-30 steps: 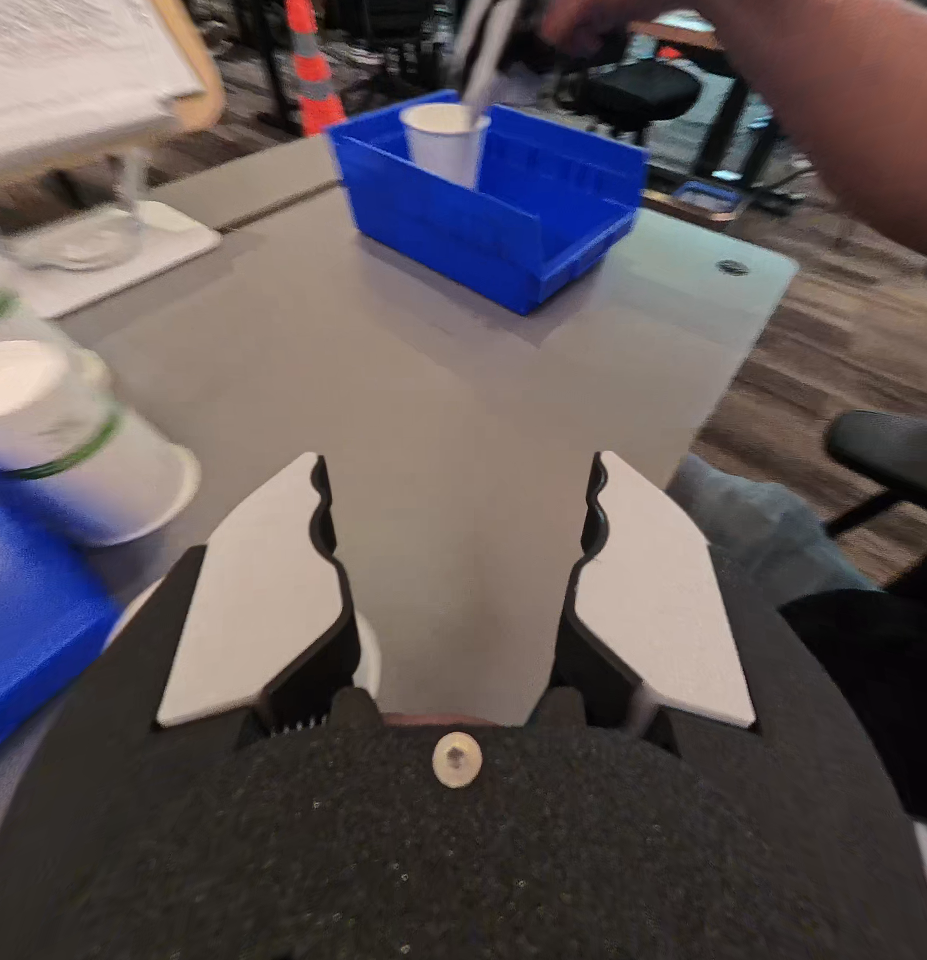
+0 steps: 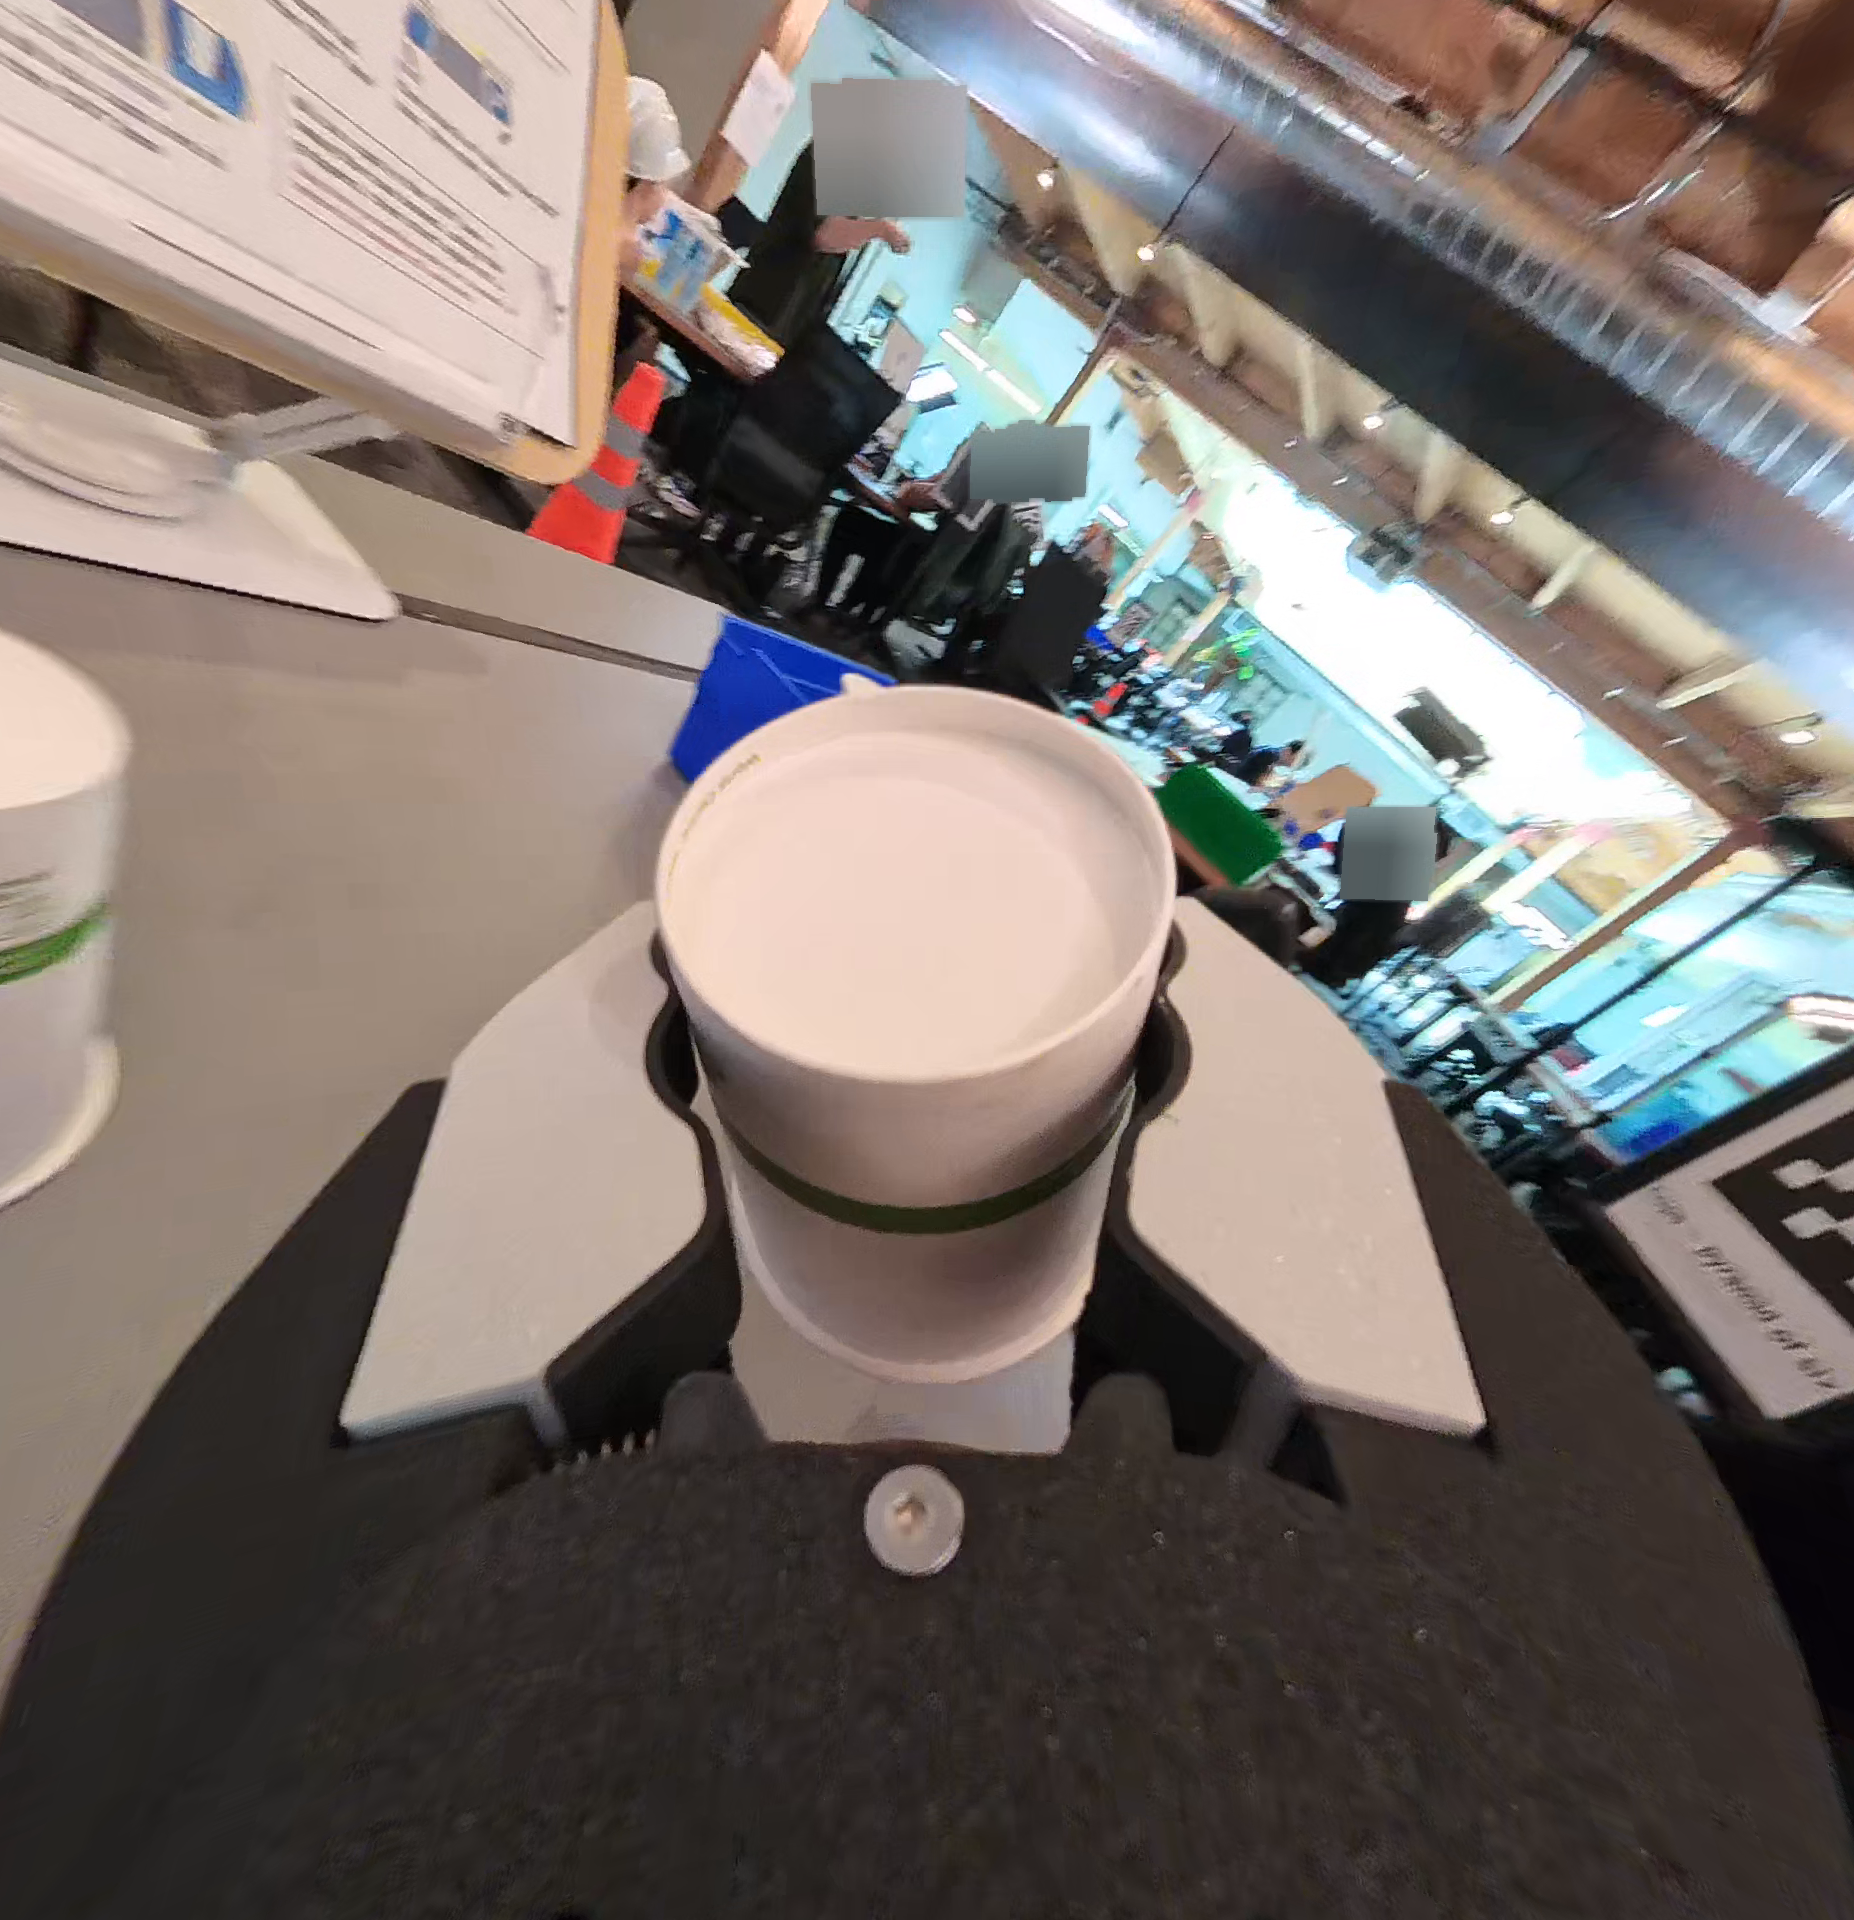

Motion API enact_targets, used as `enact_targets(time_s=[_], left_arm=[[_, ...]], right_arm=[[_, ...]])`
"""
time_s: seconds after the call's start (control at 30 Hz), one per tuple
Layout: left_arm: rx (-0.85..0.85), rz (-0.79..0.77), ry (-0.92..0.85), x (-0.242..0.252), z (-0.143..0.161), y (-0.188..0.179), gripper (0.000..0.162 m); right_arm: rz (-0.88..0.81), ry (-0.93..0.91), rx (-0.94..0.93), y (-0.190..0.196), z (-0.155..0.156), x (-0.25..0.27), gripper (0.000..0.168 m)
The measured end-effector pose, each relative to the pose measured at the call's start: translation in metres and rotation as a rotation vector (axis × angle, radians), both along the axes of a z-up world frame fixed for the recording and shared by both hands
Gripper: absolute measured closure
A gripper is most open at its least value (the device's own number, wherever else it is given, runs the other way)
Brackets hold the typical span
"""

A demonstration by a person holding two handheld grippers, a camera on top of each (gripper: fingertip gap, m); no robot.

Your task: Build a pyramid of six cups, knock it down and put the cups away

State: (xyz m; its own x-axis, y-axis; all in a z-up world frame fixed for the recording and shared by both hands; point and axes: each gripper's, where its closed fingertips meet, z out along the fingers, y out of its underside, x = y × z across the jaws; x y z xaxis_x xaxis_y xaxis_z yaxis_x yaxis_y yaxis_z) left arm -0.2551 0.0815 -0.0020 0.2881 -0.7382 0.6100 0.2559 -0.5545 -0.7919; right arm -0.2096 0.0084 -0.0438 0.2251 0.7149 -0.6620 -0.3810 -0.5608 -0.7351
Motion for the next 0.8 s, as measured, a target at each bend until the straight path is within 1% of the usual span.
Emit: enact_targets(time_s=[0.1,0.13,0.17,0.2,0.23,0.27,0.33,0.37,0.4,0.47,0.5,0.6,0.63,0.7,0.73,0.8], left_arm=[[-0.033,-0.066,-0.046,0.03,0.0,0.001,0.078],[-0.034,-0.078,-0.056,0.037,-0.001,-0.001,0.078],[-0.033,-0.095,-0.048,0.043,-0.003,-0.003,0.078],[-0.028,-0.098,-0.04,0.046,-0.006,-0.005,0.078],[-0.025,-0.112,-0.048,0.048,-0.006,-0.008,0.078],[-0.029,-0.135,-0.056,0.05,-0.006,-0.012,0.078],[-0.024,-0.153,-0.033,0.05,-0.01,-0.016,0.078],[-0.015,-0.156,-0.026,0.049,-0.012,-0.018,0.082],[-0.005,-0.156,-0.018,0.046,-0.012,-0.02,0.082],[0.018,-0.148,0.018,0.036,-0.016,-0.024,0.07],[0.034,-0.131,0.041,0.029,-0.018,-0.026,0.068],[0.06,-0.098,0.116,0.007,-0.03,-0.034,0.069],[0.063,-0.088,0.144,0.001,-0.036,-0.038,0.069],[0.077,-0.069,0.195,-0.008,-0.049,-0.046,0.072],[0.086,-0.064,0.223,-0.011,-0.055,-0.051,0.073],[0.1,-0.068,0.275,-0.013,-0.066,-0.058,0.074]], right_arm=[[-0.011,0.199,-0.086,0.013,0.015,-0.004,0.11],[-0.011,0.292,-0.104,0.016,0.023,0.002,0.116],[0.008,0.378,-0.109,0.016,0.03,0.009,0.13],[0.033,0.413,-0.119,0.014,0.032,0.012,0.142],[0.046,0.403,-0.13,0.013,0.029,0.013,0.155],[0.061,0.391,-0.121,0.011,0.027,0.014,0.16],[0.067,0.398,-0.128,0.009,0.025,0.017,0.164],[0.066,0.386,-0.116,0.008,0.025,0.018,0.167],[0.047,0.352,-0.092,0.008,0.024,0.02,0.167],[0.018,0.266,-0.038,0.007,0.024,0.025,0.167],[0.0,0.217,-0.007,0.007,0.027,0.031,0.167],[-0.107,-0.026,0.135,0.017,0.049,0.066,0.167],[-0.155,-0.147,0.196,0.022,0.059,0.083,0.167],[-0.287,-0.508,0.269,0.042,0.075,0.133,0.167],[-0.356,-0.687,0.289,0.052,0.085,0.164,0.167],[-0.474,-0.967,0.291,0.073,0.115,0.224,0.167]])
